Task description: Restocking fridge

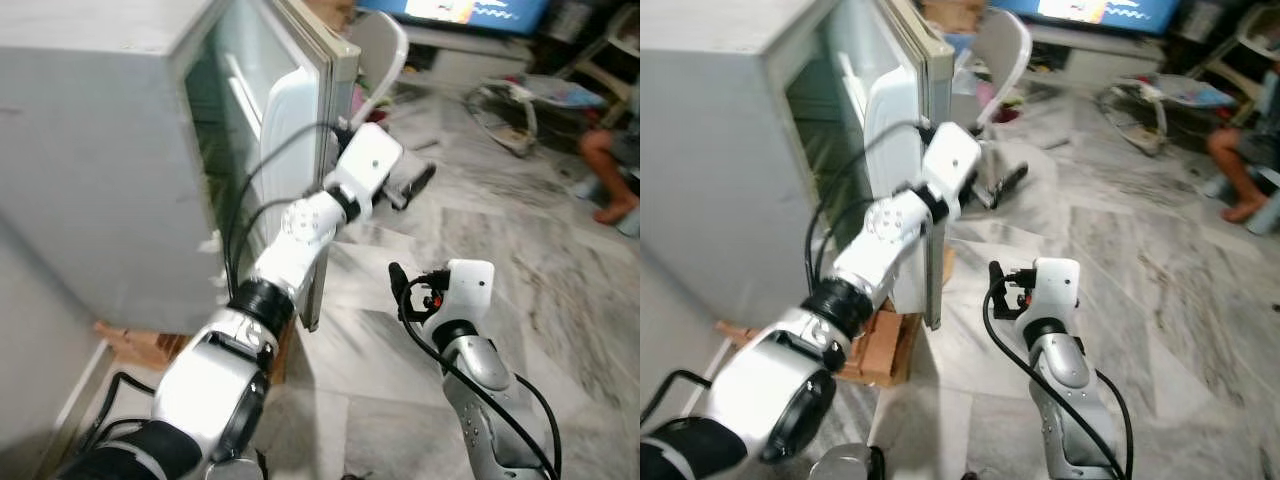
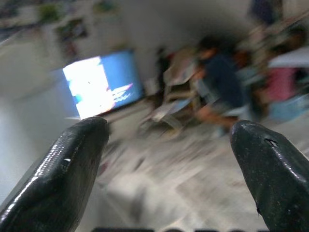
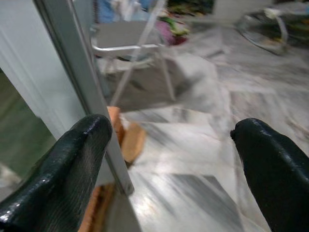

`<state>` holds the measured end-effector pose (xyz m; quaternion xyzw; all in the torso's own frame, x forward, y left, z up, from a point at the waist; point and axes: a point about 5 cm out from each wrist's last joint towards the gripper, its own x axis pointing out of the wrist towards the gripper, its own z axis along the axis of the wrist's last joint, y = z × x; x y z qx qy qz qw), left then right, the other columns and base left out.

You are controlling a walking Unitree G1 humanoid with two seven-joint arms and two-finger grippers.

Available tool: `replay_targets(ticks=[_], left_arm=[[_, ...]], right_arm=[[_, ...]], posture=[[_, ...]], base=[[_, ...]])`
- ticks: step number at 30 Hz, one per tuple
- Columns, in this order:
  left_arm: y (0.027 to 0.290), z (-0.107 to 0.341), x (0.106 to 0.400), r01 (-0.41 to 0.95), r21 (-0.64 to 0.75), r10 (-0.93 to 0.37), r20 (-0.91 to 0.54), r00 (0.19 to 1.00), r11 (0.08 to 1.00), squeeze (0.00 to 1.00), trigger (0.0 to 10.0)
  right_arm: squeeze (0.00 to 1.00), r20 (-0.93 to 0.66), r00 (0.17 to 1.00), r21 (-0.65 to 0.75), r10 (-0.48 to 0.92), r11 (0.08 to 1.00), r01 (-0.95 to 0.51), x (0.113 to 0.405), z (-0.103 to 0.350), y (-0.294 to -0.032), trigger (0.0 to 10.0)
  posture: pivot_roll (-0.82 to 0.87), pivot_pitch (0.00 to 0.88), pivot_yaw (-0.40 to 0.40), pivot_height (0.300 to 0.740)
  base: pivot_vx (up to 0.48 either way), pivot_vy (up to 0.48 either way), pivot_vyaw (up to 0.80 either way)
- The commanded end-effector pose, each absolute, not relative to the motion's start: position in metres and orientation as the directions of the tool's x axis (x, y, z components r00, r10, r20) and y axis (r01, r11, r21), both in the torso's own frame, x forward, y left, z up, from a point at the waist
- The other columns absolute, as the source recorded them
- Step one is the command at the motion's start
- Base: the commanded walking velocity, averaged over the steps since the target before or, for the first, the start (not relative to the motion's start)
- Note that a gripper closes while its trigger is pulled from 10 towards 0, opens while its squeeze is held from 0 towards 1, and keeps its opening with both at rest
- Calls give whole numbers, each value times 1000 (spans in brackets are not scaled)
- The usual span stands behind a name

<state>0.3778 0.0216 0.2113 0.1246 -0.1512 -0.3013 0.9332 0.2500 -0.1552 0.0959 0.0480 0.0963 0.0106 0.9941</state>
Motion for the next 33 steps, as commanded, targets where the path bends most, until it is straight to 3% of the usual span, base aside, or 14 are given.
replay_targets(ticks=[1,2,6,11,17,20,25,33], left_arm=[[55,195,387,438,273,-489,156,858,857,0,10000],[55,195,387,438,273,-489,156,858,857,0,10000],[115,181,390,327,259,-368,127,921,909,0,10000],[159,146,371,244,207,-265,83,961,948,0,10000],[165,116,345,246,190,-259,46,965,950,0,10000],[163,110,332,256,210,-271,45,962,944,0,10000],[163,109,328,258,222,-274,45,961,940,0,10000],[169,110,328,219,229,-231,26,973,948,0,10000]], right_arm=[[0,-180,983,101,26,995,-7,249,97,-158,10000],[0,-180,983,101,26,995,-7,249,97,-158,10000],[0,-181,983,103,32,995,-13,249,95,-156,10000],[0,-189,981,114,39,993,-18,251,91,-154,10000],[0,-183,982,119,43,993,-22,253,92,-152,10000],[0,-180,983,122,42,992,-20,255,92,-153,10000],[0,-176,983,120,45,992,-23,255,93,-153,10000],[0,-163,985,120,50,992,-31,258,94,-150,10000]], posture=[[87,42,-46,740],[87,42,-46,740],[91,35,-48,740],[82,17,-43,740],[76,10,-47,740],[81,8,-49,740],[81,8,-49,740],[81,4,-49,740]], base=[[0,0,0],[0,0,0],[0,0,0],[113,-361,0],[342,-330,0],[409,-246,-800],[431,-97,-750],[480,0,0]])
